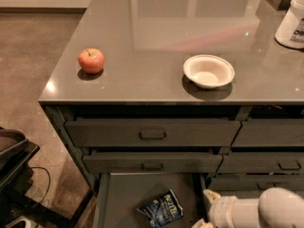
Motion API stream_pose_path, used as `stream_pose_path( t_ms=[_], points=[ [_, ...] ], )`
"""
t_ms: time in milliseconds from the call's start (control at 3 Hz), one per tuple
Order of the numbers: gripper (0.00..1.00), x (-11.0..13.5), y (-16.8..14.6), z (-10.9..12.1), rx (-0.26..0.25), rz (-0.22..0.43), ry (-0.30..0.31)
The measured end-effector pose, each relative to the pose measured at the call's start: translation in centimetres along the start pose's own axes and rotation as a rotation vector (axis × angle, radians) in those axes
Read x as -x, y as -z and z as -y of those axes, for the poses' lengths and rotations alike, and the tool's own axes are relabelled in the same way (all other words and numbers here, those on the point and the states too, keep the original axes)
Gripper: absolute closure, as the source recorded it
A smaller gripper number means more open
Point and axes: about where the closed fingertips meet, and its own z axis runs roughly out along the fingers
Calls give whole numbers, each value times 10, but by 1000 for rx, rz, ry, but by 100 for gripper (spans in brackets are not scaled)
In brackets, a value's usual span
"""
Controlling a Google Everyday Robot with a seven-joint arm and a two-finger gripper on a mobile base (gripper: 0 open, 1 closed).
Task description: Pick blue chip bag from bottom drawer and place on counter
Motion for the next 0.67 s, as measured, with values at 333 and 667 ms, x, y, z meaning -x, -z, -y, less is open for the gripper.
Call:
stream_pose_path(
  t_ms=[333,667],
  points=[
    [0,-10,-20,11,-23,27,-39],
    [0,-10,-20,12,-24,27,-38]
  ],
)
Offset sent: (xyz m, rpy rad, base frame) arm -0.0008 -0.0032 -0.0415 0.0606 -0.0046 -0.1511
